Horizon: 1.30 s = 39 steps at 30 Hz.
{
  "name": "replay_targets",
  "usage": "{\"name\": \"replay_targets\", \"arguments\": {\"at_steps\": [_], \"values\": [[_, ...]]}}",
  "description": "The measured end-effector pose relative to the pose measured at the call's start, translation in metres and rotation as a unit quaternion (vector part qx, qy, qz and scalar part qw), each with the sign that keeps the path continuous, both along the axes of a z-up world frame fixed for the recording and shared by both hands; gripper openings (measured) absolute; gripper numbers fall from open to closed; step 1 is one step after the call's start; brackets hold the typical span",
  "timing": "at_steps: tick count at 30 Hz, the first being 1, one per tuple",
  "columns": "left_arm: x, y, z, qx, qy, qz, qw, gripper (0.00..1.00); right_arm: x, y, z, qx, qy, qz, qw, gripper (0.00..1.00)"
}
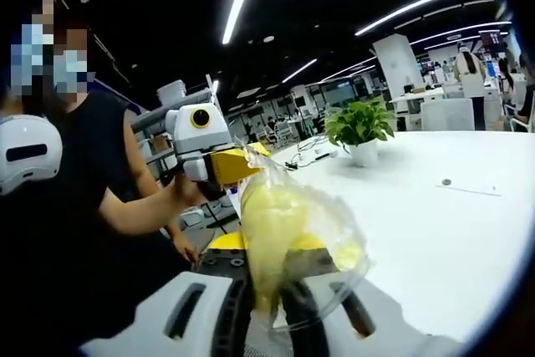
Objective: Compare the silicone blocks by pressing each to a similar depth, holding the contact briefly, and releasing to observe deformation and rebound differences across the visible hardness samples.
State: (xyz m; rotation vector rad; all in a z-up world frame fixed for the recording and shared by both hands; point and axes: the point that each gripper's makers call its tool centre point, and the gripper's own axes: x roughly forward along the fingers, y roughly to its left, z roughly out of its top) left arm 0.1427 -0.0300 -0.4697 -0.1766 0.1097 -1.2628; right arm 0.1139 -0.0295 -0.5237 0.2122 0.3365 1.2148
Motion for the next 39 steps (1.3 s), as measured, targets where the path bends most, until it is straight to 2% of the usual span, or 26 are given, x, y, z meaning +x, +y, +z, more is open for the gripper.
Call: {"name": "replay_targets", "arguments": {"at_steps": [6,8,10,13,15,20,29,34,39], "values": [[0.0,-0.005,-0.003,0.012,-0.006,0.005,0.9999,0.0,0.004,-0.001,-0.004,-0.003,-0.011,-0.005,0.9999,0.1],[0.0,-0.005,-0.003,0.01,-0.003,0.006,0.9999,0.0,0.006,-0.001,-0.004,0.002,-0.012,-0.013,0.9998,0.11],[0.0,-0.006,-0.002,0.007,-0.004,0.007,0.9999,0.0,0.01,-0.002,-0.003,0.003,-0.029,-0.023,0.9993,0.12],[0.001,-0.008,0.0,0.005,-0.008,0.011,0.9999,0.0,0.014,-0.004,-0.002,0.009,-0.027,-0.031,0.9991,0.13],[0.002,-0.009,0.002,0.001,-0.008,0.012,0.9999,0.0,0.017,-0.005,-0.001,0.011,-0.043,-0.039,0.9983,0.14],[0.003,-0.012,0.004,-0.003,-0.008,0.014,0.9999,0.0,0.021,-0.007,-0.002,0.014,-0.042,-0.047,0.9979,0.16],[0.002,-0.012,-0.006,-0.002,0.004,0.017,0.9998,0.0,0.027,-0.012,-0.024,-0.015,-0.05,-0.068,0.9963,0.22],[0.007,-0.008,-0.012,0.001,0.011,0.03,0.9995,0.0,0.031,-0.02,-0.034,-0.009,-0.041,-0.085,0.9954,0.25],[0.012,-0.002,-0.019,0.001,0.021,0.042,0.9989,0.0,0.033,-0.029,-0.049,-0.026,-0.037,-0.107,0.9932,0.27]]}}
